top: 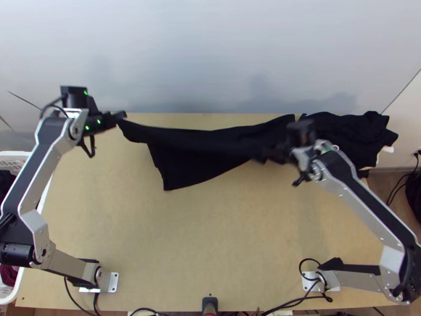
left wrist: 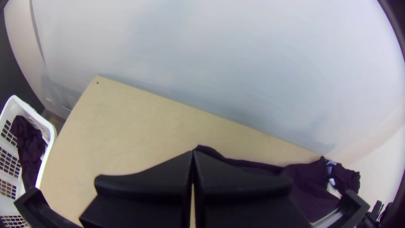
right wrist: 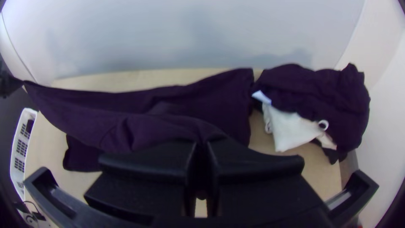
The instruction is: Fold the t-shirt
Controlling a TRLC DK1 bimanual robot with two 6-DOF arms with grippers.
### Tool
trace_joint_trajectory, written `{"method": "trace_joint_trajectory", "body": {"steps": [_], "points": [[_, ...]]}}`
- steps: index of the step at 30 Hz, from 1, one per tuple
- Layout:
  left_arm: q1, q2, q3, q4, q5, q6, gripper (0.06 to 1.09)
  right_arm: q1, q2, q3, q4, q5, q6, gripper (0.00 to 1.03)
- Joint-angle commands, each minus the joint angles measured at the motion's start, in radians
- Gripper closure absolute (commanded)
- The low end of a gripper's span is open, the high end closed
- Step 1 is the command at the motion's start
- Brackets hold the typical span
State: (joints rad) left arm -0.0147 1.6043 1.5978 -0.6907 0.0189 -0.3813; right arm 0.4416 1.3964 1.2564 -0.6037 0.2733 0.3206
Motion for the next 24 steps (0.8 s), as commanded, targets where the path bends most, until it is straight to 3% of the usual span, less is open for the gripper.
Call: {"method": "trace_joint_trajectory", "body": {"steps": [1, 6, 11, 15, 21, 24], "points": [[-0.008, -0.01, 0.261, -0.115, 0.003, -0.044, 1.05, -0.081, -0.033, 0.265, -0.028, 0.03, -0.043, 1.0], [-0.002, -0.02, 0.476, -0.194, -0.002, -0.064, 1.05, -0.075, -0.054, 0.388, -0.025, 0.115, -0.077, 1.0], [-0.002, -0.093, 0.596, -0.208, -0.004, -0.067, 1.05, -0.03, -0.139, 0.406, 0.055, 0.234, -0.195, 1.0], [-0.016, -0.179, 0.62, -0.201, -0.011, -0.041, 1.05, -0.001, -0.215, 0.405, 0.113, 0.311, -0.291, 1.0], [-0.067, -0.302, 0.631, -0.164, -0.131, 0.058, 1.05, 0.045, -0.346, 0.353, 0.225, 0.42, -0.44, 1.0], [-0.073, -0.363, 0.63, -0.156, -0.142, 0.093, 1.05, 0.051, -0.419, 0.319, 0.266, 0.437, -0.489, 1.0]]}}
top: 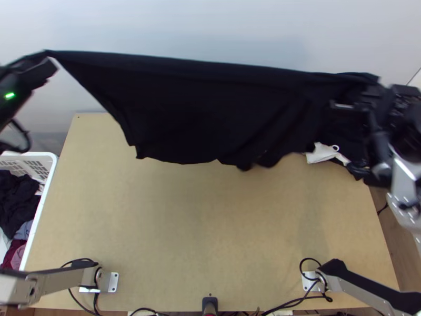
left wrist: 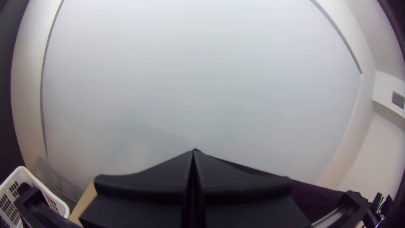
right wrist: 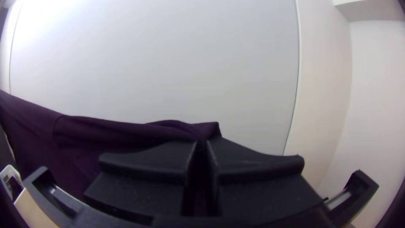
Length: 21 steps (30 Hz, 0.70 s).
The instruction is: Fold the t-shirt
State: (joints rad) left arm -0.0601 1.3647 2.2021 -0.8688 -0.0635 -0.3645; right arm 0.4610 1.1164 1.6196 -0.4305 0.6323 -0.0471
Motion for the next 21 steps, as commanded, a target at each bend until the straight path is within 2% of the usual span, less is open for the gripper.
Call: {"method": "trace_joint_trajectory", "body": {"steps": [1, 9, 16, 21], "points": [[-0.027, -0.142, 0.027, 0.021, -0.059, 0.088, 1.05, 0.031, -0.159, -0.046, 0.095, 0.079, -0.131, 1.0], [-0.063, -0.271, 0.025, -0.101, -0.045, 0.121, 1.05, 0.034, -0.314, -0.046, 0.105, 0.081, -0.229, 1.0], [-0.078, -0.32, -0.013, -0.217, -0.018, 0.11, 1.05, 0.036, -0.377, -0.055, -0.06, 0.083, -0.212, 1.0], [-0.086, -0.388, -0.22, -0.243, 0.027, 0.104, 1.05, 0.041, -0.468, -0.221, -0.128, 0.079, -0.174, 1.0]]}}
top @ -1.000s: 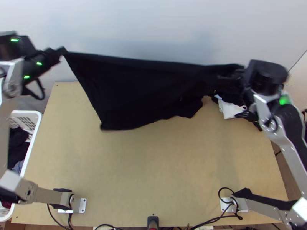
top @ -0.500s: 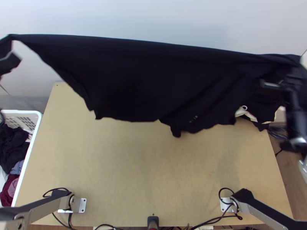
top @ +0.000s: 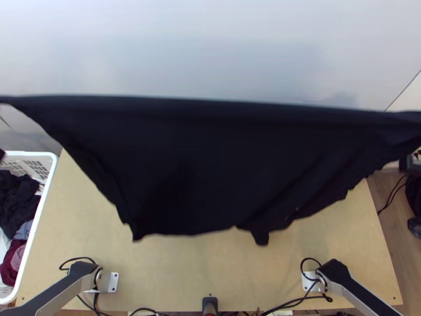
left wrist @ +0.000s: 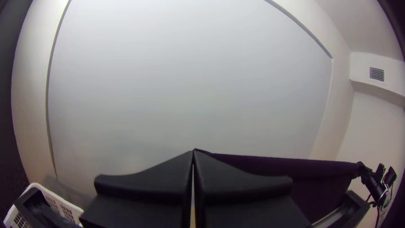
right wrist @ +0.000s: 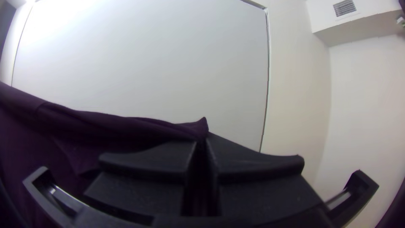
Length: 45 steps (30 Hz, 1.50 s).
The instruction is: Fold the t-shirt
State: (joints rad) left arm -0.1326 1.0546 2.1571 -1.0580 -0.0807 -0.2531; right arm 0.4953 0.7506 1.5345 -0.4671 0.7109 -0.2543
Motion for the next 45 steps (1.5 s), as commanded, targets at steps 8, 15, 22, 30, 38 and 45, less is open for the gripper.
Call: {"method": "trace_joint_trajectory", "body": {"steps": [8, 15, 22, 30, 38, 45], "points": [[0.034, -0.137, -0.632, 0.158, 0.047, 0.003, 1.05, 0.091, -0.122, -0.468, 0.036, -0.001, 0.11, 1.0], [0.068, 0.028, -0.83, 0.449, 0.047, -0.008, 1.05, -0.06, 0.121, -0.672, 0.384, -0.146, 0.197, 1.0], [0.064, 0.294, -0.833, 0.664, 0.019, -0.08, 1.05, -0.175, 0.48, -0.629, 0.598, -0.228, 0.296, 1.0], [0.088, 0.553, -0.801, 0.831, -0.016, -0.089, 1.05, -0.261, 0.836, -0.436, 0.585, -0.291, 0.418, 1.0], [0.096, 0.732, -0.801, 0.96, -0.021, -0.091, 1.05, -0.278, 1.089, -0.255, 0.525, -0.291, 0.481, 1.0], [0.123, 0.869, -0.744, 1.009, -0.024, -0.094, 1.05, -0.278, 1.228, -0.129, 0.496, -0.289, 0.512, 1.0]]}}
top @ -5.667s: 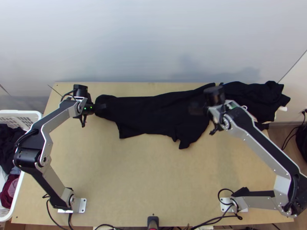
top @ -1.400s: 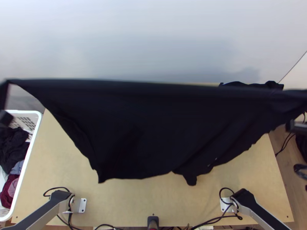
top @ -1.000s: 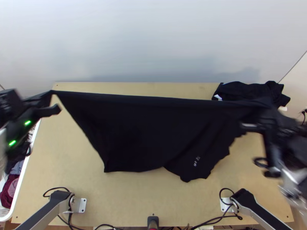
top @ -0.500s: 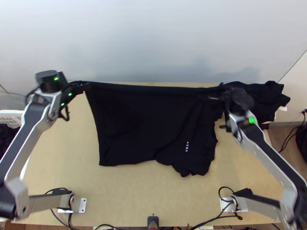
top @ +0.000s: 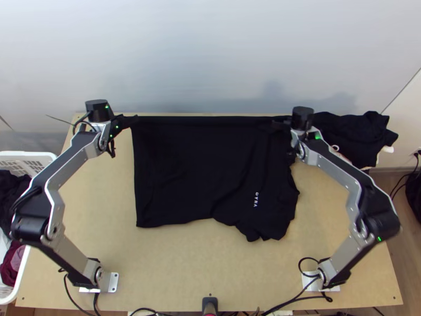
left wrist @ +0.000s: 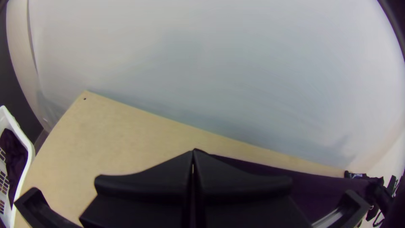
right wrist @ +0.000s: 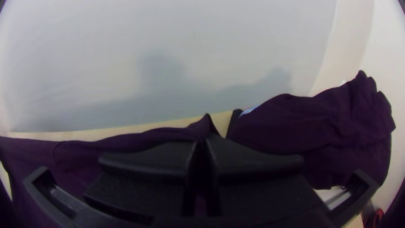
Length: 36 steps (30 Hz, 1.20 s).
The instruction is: Fold the t-shirt
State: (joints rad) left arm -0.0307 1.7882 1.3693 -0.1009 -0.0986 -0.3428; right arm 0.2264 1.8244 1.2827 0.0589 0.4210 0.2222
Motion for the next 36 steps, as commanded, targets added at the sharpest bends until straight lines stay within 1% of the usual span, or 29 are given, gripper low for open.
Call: {"method": "trace_joint_trajectory", "body": {"steps": [1, 5, 11, 12, 13, 14, 15, 16, 17, 18, 19, 20, 21, 23, 26, 29, 31, 34, 36], "points": [[0.023, 0.152, 0.059, 0.053, -0.007, -0.004, 1.05, -0.007, 0.171, 0.139, -0.036, 0.001, 0.037, 1.0], [0.031, 0.204, 0.108, 0.053, -0.009, -0.009, 1.05, -0.004, 0.22, 0.195, -0.053, 0.021, 0.043, 1.0], [0.034, 0.243, 0.125, 0.053, -0.015, -0.019, 1.05, 0.001, 0.266, 0.239, -0.057, 0.045, 0.032, 0.99], [0.034, 0.244, 0.123, 0.053, -0.015, -0.021, 1.05, 0.004, 0.268, 0.241, -0.057, 0.047, 0.031, 0.9], [0.034, 0.243, 0.12, 0.053, -0.015, -0.027, 1.05, 0.008, 0.268, 0.241, -0.057, 0.056, 0.031, 0.77], [0.034, 0.24, 0.119, 0.052, -0.015, -0.035, 0.98, 0.014, 0.266, 0.241, -0.057, 0.068, 0.032, 0.61], [0.034, 0.235, 0.119, 0.047, -0.015, -0.048, 0.86, 0.021, 0.263, 0.237, -0.057, 0.087, 0.037, 0.43], [0.034, 0.231, 0.119, 0.04, -0.013, -0.064, 0.71, 0.027, 0.26, 0.236, -0.059, 0.102, 0.048, 0.3], [0.034, 0.226, 0.125, 0.023, -0.009, -0.082, 0.58, 0.033, 0.254, 0.234, -0.064, 0.11, 0.068, 0.24], [0.035, 0.223, 0.139, -0.005, -0.001, -0.102, 0.42, 0.036, 0.248, 0.233, -0.068, 0.11, 0.085, 0.18], [0.035, 0.223, 0.162, -0.059, 0.023, -0.131, 0.23, 0.039, 0.239, 0.233, -0.077, 0.11, 0.1, 0.13], [0.037, 0.227, 0.197, -0.132, 0.046, -0.168, 0.15, 0.042, 0.234, 0.231, -0.082, 0.111, 0.103, 0.08], [0.041, 0.235, 0.235, -0.192, 0.076, -0.196, 0.11, 0.047, 0.225, 0.233, -0.093, 0.111, 0.103, 0.04], [0.043, 0.234, 0.272, -0.247, 0.114, -0.222, 0.11, 0.05, 0.197, 0.234, -0.111, 0.111, 0.103, 0.04], [0.034, 0.172, 0.278, -0.293, 0.119, -0.223, 0.11, 0.054, 0.131, 0.219, -0.131, 0.11, 0.106, 0.04], [0.018, 0.073, 0.26, -0.401, 0.152, -0.211, 0.11, 0.06, 0.033, 0.184, -0.168, 0.11, 0.111, 0.04], [0.003, -0.016, 0.205, -0.479, 0.189, -0.174, 0.11, 0.062, -0.042, 0.156, -0.214, 0.11, 0.111, 0.04], [-0.025, -0.173, 0.063, -0.553, 0.194, -0.081, 0.11, 0.059, -0.157, 0.087, -0.284, 0.11, 0.111, 0.04], [-0.029, -0.274, -0.033, -0.602, 0.194, -0.055, 0.11, 0.056, -0.237, 0.017, -0.309, 0.108, 0.111, 0.04]]}}
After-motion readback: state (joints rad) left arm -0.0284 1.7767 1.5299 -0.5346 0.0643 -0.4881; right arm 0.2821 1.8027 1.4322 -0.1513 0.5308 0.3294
